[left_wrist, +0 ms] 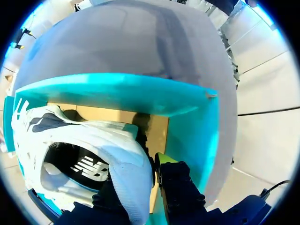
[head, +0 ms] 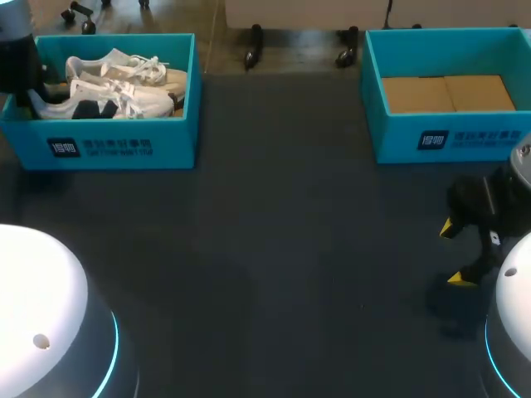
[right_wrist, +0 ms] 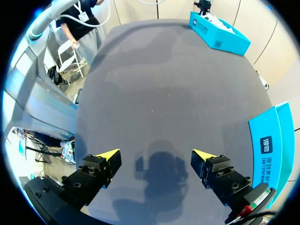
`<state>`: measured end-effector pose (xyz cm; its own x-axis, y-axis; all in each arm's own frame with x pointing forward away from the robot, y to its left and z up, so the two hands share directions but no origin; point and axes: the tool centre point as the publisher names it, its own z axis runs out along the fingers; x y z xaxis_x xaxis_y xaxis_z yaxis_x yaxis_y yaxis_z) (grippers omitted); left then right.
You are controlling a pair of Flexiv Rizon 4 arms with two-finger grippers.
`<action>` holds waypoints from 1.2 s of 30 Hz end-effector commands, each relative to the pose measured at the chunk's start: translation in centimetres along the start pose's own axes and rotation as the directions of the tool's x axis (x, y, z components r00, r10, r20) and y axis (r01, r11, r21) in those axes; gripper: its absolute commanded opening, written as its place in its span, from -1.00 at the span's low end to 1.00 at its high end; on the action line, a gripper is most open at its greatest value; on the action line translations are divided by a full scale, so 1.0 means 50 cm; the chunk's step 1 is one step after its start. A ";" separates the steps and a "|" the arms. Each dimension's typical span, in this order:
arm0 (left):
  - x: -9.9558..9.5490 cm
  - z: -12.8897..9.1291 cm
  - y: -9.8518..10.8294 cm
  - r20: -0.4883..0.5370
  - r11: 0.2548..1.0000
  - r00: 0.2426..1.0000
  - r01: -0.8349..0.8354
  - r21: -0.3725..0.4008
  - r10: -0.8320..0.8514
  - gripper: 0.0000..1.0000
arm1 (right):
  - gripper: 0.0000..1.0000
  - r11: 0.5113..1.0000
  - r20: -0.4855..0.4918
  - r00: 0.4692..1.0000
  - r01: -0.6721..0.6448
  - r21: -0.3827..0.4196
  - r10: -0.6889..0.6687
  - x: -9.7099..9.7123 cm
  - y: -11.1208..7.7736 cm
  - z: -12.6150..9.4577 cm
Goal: Take the shoe out of the shoebox, open the shoe tongue, remove and reinsert the insole, then place the shoe into the shoebox
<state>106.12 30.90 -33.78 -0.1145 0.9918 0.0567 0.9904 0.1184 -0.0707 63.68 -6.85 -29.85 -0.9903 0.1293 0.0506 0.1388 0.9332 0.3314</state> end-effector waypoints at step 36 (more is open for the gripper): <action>-0.022 -0.408 -0.284 -0.070 0.995 0.994 0.079 -0.066 -0.083 -1.00 | 1.00 1.000 0.001 1.000 0.000 0.002 0.000 0.001 0.000 0.001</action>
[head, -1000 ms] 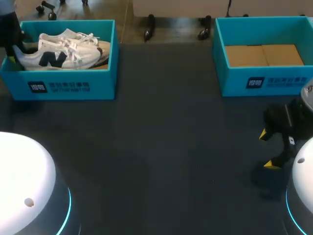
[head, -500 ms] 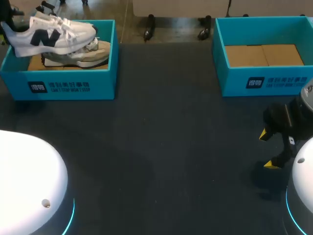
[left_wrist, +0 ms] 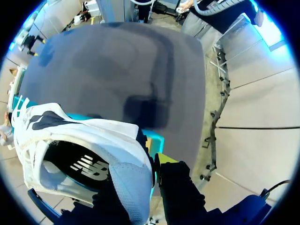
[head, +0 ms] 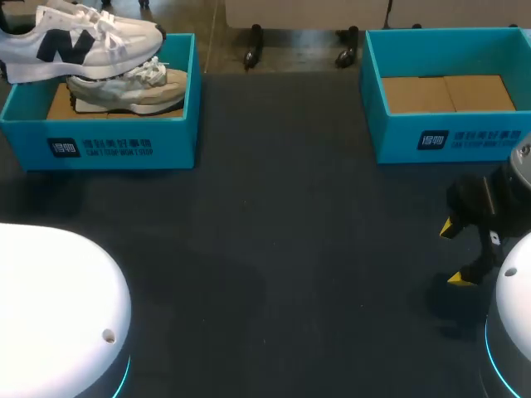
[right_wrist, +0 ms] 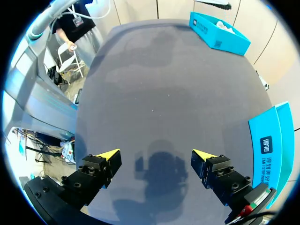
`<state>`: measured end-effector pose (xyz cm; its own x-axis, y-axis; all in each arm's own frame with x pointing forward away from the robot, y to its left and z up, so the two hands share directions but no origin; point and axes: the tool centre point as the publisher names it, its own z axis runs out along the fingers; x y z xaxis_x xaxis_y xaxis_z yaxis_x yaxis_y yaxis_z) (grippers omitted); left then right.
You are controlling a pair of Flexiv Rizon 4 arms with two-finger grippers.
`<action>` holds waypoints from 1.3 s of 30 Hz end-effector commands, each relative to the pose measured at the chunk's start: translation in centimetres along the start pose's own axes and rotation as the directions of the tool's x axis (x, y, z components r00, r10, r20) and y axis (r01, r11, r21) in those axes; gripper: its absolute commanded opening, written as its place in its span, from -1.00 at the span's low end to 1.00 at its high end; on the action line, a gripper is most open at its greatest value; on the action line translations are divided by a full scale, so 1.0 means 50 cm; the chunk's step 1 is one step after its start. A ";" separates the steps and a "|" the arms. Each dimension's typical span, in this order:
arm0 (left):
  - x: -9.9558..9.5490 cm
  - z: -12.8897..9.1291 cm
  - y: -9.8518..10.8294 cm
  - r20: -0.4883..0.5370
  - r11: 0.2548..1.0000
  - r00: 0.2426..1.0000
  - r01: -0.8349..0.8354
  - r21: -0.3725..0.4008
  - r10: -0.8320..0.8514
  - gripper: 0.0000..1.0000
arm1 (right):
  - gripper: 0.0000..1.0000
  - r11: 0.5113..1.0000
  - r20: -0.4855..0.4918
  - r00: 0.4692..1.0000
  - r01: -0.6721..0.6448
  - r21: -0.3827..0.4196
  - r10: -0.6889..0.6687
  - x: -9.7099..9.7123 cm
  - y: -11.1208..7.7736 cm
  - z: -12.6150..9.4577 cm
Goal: Take the shoe out of the shoebox, open the shoe tongue, remove and reinsert the insole, then place the shoe into the shoebox
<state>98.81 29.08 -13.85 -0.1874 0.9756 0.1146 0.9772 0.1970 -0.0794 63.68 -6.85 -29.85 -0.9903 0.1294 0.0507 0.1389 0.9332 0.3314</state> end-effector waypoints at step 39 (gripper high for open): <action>-0.268 0.095 -0.499 -0.006 0.987 0.989 -0.150 -0.061 0.150 -1.00 | 1.00 1.000 0.001 1.000 0.000 0.002 0.000 0.001 0.000 0.002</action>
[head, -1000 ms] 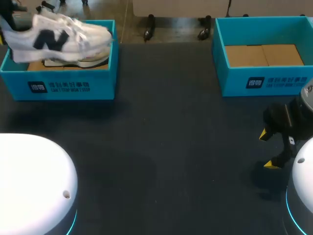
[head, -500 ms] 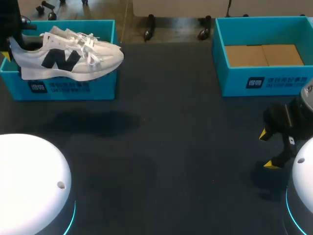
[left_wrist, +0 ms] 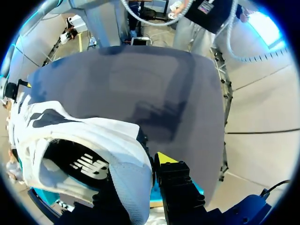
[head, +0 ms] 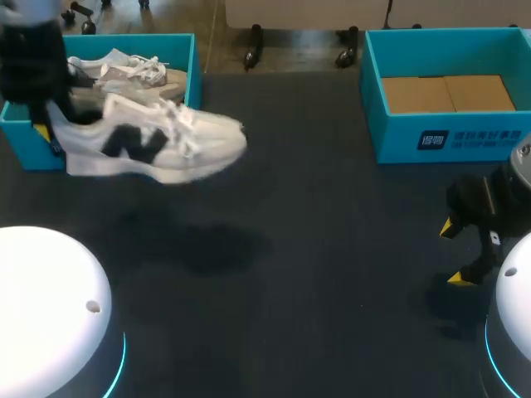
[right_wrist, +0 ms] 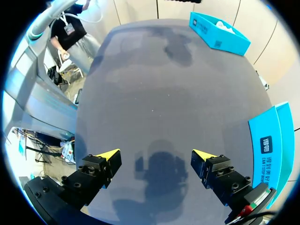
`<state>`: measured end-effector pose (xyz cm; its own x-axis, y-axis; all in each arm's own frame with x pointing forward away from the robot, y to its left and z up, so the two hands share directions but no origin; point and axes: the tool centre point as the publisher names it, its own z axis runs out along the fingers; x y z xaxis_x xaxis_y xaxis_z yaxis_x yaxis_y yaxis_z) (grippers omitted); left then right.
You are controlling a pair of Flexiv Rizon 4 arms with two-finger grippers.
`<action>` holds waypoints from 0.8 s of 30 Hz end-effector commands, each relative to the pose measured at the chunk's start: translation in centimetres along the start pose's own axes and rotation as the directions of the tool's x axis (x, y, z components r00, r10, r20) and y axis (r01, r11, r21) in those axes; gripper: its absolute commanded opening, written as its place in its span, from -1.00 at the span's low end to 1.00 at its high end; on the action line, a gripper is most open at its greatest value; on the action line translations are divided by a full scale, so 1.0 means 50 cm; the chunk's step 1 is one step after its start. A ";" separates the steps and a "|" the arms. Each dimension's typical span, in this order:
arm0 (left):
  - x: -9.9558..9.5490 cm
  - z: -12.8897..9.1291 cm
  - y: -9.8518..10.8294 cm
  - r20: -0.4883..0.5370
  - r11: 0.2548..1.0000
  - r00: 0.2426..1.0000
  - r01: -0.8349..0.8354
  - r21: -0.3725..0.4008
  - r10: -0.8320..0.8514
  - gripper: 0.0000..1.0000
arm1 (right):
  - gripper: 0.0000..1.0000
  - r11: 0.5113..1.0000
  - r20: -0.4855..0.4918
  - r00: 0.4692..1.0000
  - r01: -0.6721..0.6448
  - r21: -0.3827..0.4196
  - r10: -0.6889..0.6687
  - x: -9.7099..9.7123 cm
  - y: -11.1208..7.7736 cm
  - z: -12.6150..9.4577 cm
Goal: Take the shoe out of the shoebox, open the shoe tongue, remove and reinsert the insole, then place the shoe into the shoebox
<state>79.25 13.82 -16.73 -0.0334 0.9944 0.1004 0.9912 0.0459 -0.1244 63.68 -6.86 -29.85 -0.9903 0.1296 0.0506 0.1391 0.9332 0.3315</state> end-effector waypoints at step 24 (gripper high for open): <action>-0.261 0.205 -0.117 -0.047 1.000 0.999 -0.017 -0.003 0.017 -1.00 | 1.00 1.000 0.001 1.000 0.001 0.002 -0.001 0.002 0.000 0.002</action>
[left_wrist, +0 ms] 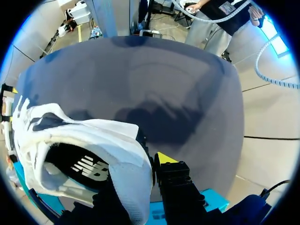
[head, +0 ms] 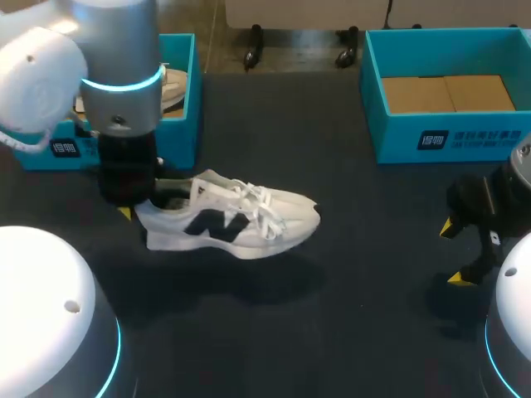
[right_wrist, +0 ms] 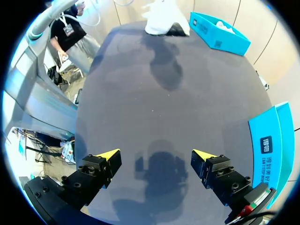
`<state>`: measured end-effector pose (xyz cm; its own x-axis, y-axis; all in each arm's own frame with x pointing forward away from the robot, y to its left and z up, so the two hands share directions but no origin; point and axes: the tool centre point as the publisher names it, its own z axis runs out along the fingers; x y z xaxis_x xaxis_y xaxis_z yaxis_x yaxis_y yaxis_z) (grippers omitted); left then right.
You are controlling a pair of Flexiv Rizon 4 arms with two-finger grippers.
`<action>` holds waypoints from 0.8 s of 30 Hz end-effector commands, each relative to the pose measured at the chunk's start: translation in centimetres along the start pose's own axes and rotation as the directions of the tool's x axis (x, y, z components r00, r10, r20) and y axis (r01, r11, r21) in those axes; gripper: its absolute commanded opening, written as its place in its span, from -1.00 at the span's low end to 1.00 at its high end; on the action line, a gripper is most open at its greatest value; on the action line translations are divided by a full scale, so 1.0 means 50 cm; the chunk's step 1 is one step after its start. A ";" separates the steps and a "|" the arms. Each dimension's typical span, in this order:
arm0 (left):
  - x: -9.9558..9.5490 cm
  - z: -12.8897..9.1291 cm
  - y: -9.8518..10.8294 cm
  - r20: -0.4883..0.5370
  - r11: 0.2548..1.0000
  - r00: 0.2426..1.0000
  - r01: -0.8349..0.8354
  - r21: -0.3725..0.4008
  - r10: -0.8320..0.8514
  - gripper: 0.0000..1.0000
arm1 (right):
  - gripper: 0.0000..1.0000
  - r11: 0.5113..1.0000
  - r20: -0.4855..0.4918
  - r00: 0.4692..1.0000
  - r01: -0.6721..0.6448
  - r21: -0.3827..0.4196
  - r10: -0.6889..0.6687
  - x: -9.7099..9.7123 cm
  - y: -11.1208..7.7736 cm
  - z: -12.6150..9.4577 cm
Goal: Take the shoe out of the shoebox, open the shoe tongue, remove and reinsert the insole, then place the shoe into the shoebox
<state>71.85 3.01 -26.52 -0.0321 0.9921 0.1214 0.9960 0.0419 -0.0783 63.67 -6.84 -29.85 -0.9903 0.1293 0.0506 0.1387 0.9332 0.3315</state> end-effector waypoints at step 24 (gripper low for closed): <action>-0.133 0.108 -0.071 -0.039 0.996 0.995 -0.087 0.023 0.088 -1.00 | 1.00 1.000 0.001 1.000 0.000 0.002 0.000 0.001 0.000 0.002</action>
<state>68.75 -1.89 -31.24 0.0511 0.9877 0.1480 0.9924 -0.0336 -0.1184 63.67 -6.85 -29.85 -0.9903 0.1294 0.0505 0.1388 0.9332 0.3315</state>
